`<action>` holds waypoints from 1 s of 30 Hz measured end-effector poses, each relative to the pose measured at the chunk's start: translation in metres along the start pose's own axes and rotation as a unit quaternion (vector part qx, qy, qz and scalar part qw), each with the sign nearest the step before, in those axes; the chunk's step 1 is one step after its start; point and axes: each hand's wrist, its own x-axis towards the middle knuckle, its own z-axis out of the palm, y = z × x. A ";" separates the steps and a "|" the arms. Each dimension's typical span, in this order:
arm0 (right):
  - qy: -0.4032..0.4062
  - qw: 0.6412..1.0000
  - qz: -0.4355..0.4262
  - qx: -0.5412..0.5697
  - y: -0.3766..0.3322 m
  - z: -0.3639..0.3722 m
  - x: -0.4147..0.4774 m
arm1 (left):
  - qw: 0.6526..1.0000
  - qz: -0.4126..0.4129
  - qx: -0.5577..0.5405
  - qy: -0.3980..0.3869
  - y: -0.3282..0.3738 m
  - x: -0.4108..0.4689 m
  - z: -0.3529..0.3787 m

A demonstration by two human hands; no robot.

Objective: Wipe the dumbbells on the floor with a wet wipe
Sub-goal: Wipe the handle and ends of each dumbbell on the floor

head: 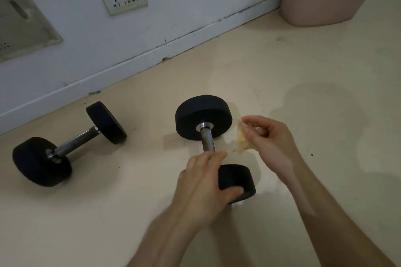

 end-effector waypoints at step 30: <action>-0.198 0.978 0.058 0.000 0.075 0.124 0.043 | 0.993 0.075 0.083 -0.044 -0.094 -0.035 -0.019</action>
